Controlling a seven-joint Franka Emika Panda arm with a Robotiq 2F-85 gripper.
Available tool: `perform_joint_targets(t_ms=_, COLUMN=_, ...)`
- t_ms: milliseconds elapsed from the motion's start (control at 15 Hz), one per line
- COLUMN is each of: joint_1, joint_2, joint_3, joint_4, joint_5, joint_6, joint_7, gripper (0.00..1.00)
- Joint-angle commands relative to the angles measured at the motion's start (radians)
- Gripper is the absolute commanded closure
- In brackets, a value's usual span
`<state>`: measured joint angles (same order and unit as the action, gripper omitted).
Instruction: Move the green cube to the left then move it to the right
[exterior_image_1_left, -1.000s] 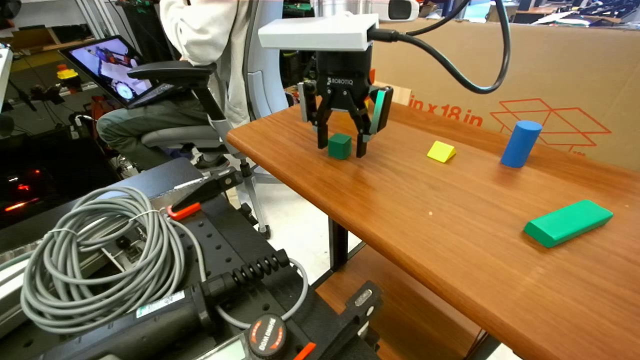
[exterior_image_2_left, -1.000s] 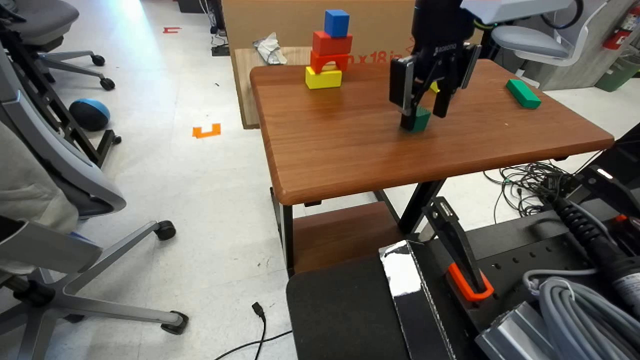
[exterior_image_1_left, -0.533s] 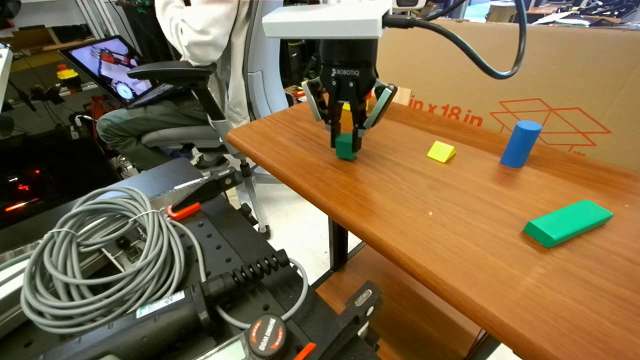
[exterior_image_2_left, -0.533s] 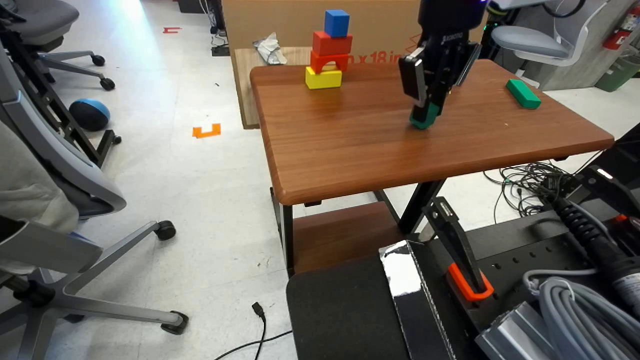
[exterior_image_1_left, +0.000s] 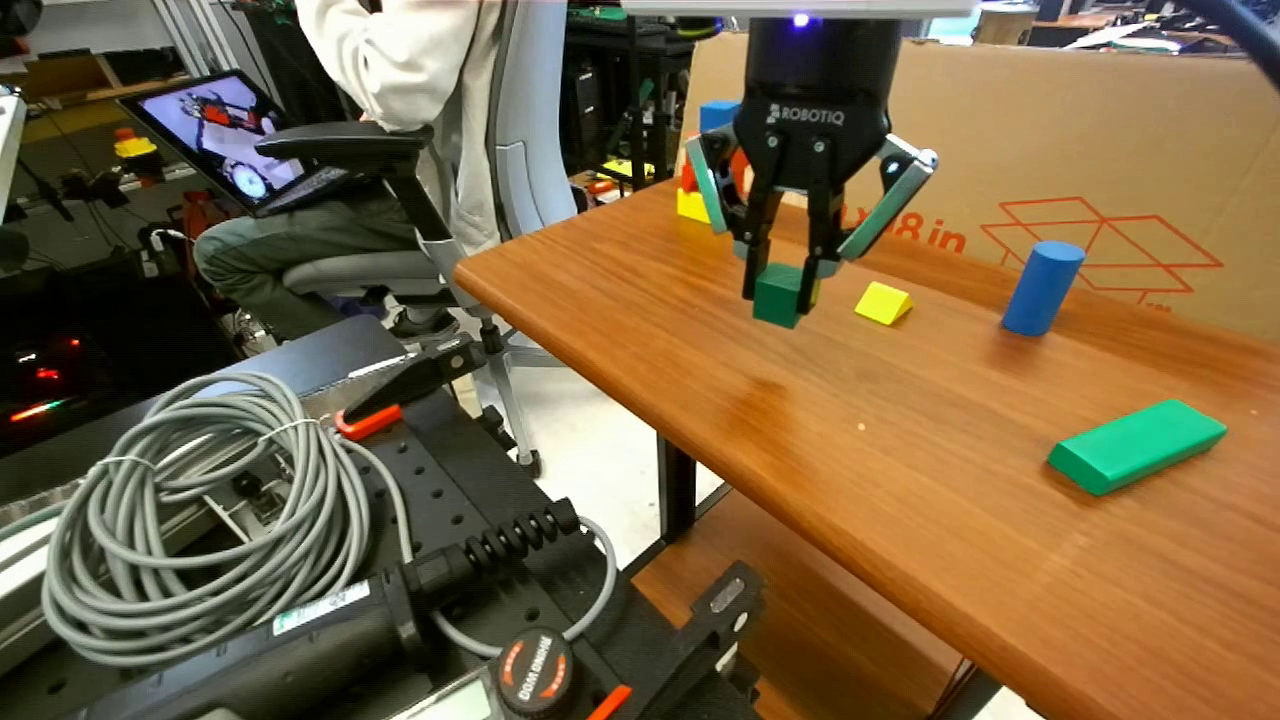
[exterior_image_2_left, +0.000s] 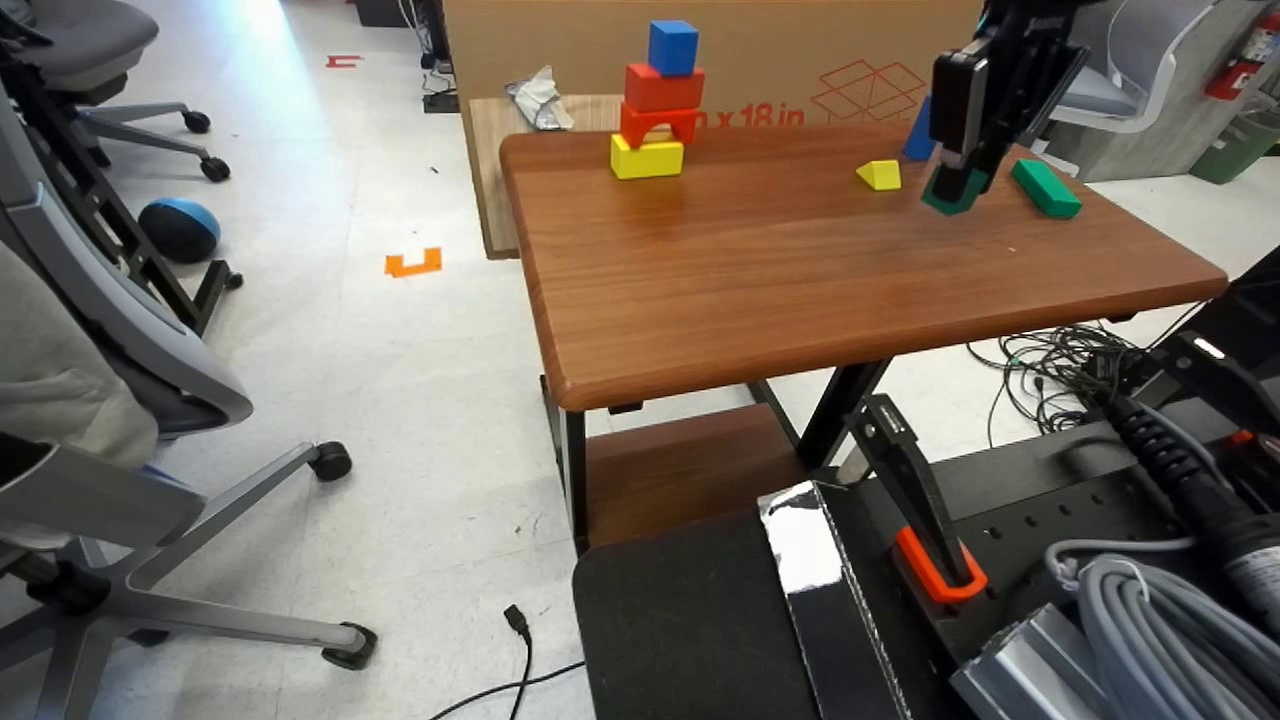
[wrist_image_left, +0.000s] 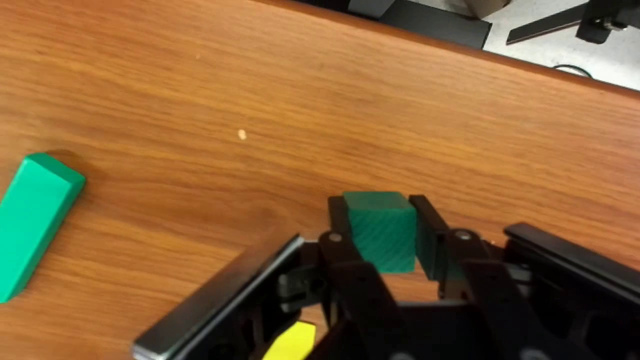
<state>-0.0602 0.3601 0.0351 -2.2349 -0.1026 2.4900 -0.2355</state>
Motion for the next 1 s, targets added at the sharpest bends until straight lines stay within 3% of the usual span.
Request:
perform_joint_targets(t_ms=0, joint_1=-0.049, joint_2=-0.016, joint_3=-0.005, joint_4=0.019, joint_5=0.065, joint_6=-0.048, joint_7=-0.065, gripper=0.92)
perform_joint_targets(t_ms=933, joint_1=-0.064, joint_2=0.067, joint_3=-0.075, joint_4=0.084, joint_5=0.058, joint_6=-0.064, joint_7=0.012, gripper=0.92)
